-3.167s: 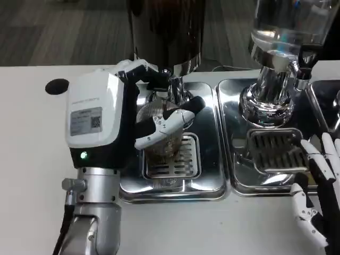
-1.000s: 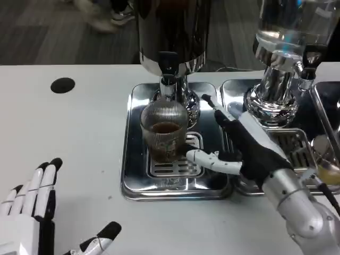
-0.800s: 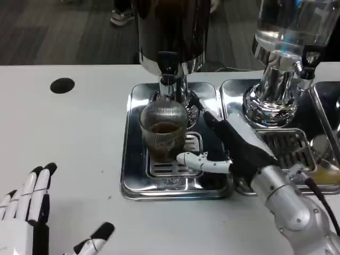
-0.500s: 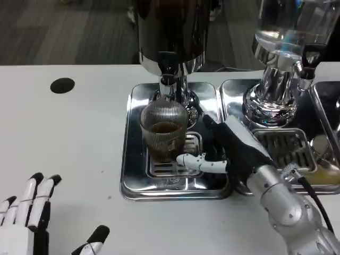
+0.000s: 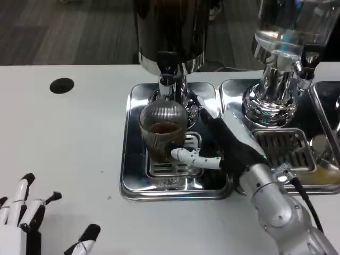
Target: Grasp the cup under the faucet to collect the drink, then remove the cup.
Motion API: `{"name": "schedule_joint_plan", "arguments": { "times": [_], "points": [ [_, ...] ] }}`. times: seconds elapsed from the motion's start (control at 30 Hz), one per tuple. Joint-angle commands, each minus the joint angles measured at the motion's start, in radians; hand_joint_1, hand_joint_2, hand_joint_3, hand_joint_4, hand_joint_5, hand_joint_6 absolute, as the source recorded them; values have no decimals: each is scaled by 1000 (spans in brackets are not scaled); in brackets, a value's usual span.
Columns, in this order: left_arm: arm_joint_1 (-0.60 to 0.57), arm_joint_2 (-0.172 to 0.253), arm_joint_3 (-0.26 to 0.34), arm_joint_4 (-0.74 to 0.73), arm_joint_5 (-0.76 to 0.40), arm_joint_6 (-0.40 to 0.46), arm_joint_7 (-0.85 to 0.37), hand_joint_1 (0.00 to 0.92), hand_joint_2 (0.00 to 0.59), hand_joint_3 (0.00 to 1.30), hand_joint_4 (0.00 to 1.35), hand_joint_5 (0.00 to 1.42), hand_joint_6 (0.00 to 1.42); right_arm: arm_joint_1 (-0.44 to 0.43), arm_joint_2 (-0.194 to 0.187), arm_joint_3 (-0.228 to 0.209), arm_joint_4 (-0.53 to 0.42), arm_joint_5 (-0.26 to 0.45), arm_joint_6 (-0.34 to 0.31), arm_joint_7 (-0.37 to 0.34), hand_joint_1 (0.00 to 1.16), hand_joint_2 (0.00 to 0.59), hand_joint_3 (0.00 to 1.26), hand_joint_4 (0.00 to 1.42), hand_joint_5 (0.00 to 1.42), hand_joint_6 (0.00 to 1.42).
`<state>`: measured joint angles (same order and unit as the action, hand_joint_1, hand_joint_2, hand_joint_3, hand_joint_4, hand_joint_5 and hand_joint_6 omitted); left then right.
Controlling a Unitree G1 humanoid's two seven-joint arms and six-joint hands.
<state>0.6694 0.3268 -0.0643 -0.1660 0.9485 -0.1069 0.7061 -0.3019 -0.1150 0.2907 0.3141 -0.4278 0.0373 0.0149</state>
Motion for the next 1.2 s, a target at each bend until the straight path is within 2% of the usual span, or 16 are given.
{"name": "schedule_joint_plan", "arguments": {
  "times": [0.03, 0.3, 0.4, 0.53, 0.67, 0.8, 1.0, 1.2],
  "points": [
    [0, 6, 3, 26, -17, -21, 13, 67, 197, 548, 5, 208, 184, -15, 14, 6, 11, 2, -14, -13, 677, 176, 0, 0, 0, 50],
    [18, 15, 24, 31, -23, -37, 17, 60, 168, 643, 20, 208, 169, -49, 27, -2, 58, 12, -22, -24, 686, 181, 0, 0, 0, 51],
    [16, 24, 25, 36, -39, -55, 10, 43, 146, 676, 21, 208, 159, -74, 28, 7, 91, 2, -22, -26, 691, 184, 0, 0, 0, 51],
    [8, 33, 25, 69, -65, -85, 12, 21, 134, 691, 27, 200, 148, -89, 33, 10, 128, 9, -37, -27, 697, 183, 0, 0, 0, 51],
    [-4, 55, 15, 77, -42, -95, 0, 17, 124, 698, 31, 194, 138, -98, 32, 26, 132, -4, -48, -23, 703, 181, 0, 0, 0, 51],
    [-17, 58, 8, 89, -53, -107, -4, 16, 121, 703, 31, 193, 135, -105, 37, 30, 143, -1, -52, -30, 707, 179, 0, 0, 0, 55],
    [-30, 56, 9, 107, -56, -103, -4, 7, 121, 707, 31, 192, 133, -102, 38, 40, 144, -21, -93, -83, 724, 183, 0, 1, 0, 101],
    [-40, 57, 14, 126, -67, -110, 1, 3, 120, 708, 30, 192, 132, -105, 51, 39, 155, -26, -104, -118, 738, 174, 0, 75, 48, 137]
  ]
}}
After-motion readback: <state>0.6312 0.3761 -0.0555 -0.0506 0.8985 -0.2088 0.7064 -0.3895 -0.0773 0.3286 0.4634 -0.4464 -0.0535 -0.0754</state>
